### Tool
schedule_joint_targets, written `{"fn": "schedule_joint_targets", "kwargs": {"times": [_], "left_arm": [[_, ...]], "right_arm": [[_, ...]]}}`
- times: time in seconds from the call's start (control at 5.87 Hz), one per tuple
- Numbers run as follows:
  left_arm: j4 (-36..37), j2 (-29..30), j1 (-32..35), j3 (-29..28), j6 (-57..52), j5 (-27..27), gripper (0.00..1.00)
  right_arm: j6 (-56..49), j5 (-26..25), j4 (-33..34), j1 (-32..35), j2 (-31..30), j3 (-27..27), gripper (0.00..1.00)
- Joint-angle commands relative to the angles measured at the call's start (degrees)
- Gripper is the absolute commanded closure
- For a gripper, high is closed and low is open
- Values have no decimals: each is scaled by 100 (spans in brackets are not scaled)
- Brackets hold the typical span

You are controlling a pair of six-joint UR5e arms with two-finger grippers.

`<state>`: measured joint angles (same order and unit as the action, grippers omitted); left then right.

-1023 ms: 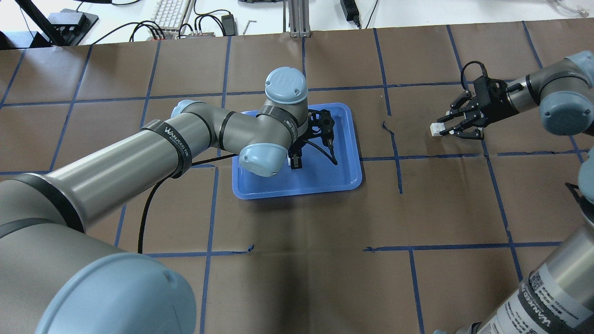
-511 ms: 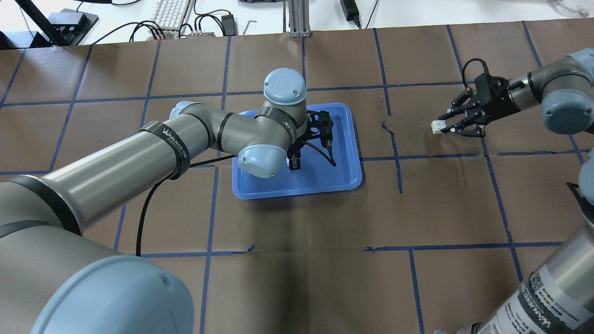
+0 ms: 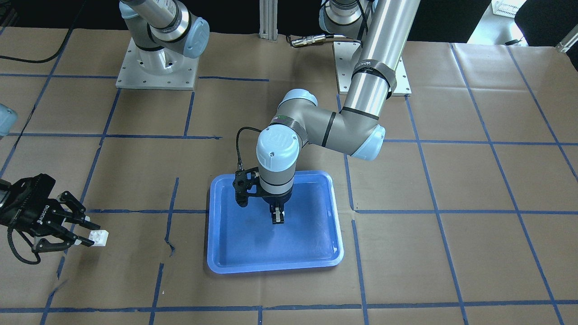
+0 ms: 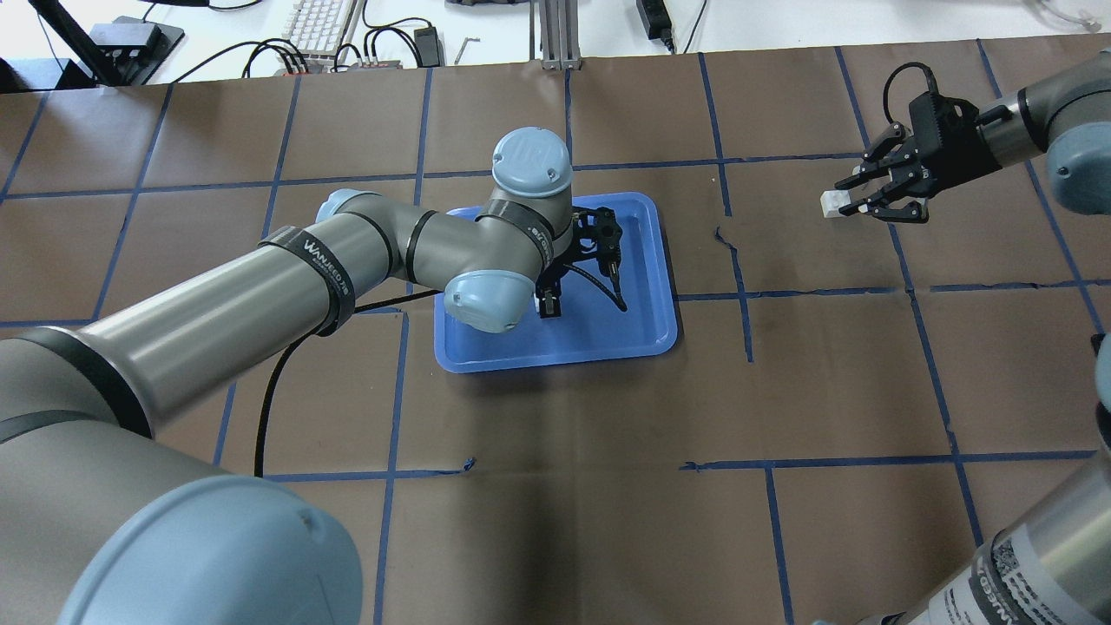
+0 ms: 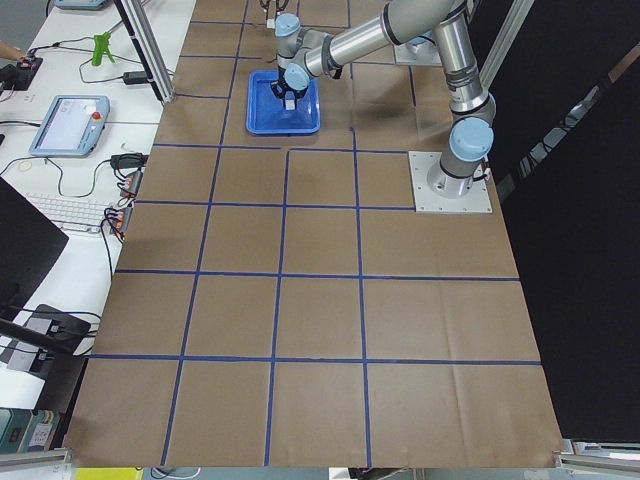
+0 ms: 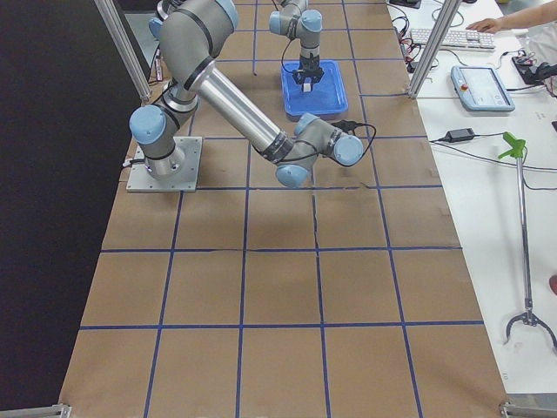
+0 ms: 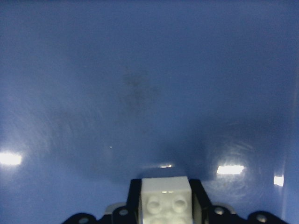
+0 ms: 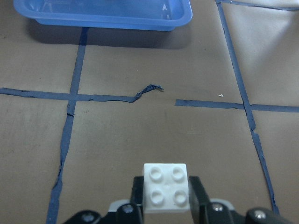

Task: Assemble white blocks and place on blue tray

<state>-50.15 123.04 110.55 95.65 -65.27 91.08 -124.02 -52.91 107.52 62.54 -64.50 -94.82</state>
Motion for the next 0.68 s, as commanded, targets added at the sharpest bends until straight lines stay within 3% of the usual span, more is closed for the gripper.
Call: {"fn": "schedule_joint_targets", "kwargs": {"times": [0.0,0.51], "left_arm": [[-273,-260,-129,-142,5,145,18],[-2274,-1936,-927,-187,581,129,18]], "right_arm": [[-35,70,-599,187,-510,-106,75],[96,316,-496,766,-617,-660,75]]}}
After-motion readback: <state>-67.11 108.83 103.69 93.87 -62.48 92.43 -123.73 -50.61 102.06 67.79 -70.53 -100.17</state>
